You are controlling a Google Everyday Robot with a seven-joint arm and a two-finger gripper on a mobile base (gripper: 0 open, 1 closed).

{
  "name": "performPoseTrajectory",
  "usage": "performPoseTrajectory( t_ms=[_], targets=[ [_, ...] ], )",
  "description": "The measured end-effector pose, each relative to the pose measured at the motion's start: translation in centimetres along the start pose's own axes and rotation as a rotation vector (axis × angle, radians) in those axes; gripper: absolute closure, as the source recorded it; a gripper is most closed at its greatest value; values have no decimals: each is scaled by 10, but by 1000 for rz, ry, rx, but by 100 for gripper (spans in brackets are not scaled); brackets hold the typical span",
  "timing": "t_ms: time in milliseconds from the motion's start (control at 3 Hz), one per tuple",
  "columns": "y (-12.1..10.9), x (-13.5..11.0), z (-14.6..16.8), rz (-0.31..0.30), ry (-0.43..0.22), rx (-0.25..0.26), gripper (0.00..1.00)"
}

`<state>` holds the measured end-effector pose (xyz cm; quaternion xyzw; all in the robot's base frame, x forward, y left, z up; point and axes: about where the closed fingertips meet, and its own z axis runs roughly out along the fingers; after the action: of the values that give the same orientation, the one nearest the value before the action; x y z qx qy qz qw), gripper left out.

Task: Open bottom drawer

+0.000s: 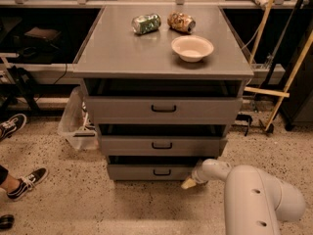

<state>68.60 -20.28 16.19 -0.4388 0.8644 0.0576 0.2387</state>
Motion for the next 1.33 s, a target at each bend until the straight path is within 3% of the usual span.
performPoseTrajectory(
  t_ms=[1000,1333],
  targets=[
    [-2,-4,-8,0,0,0,88],
    [-4,-6,-15,0,0,0,100]
  ],
)
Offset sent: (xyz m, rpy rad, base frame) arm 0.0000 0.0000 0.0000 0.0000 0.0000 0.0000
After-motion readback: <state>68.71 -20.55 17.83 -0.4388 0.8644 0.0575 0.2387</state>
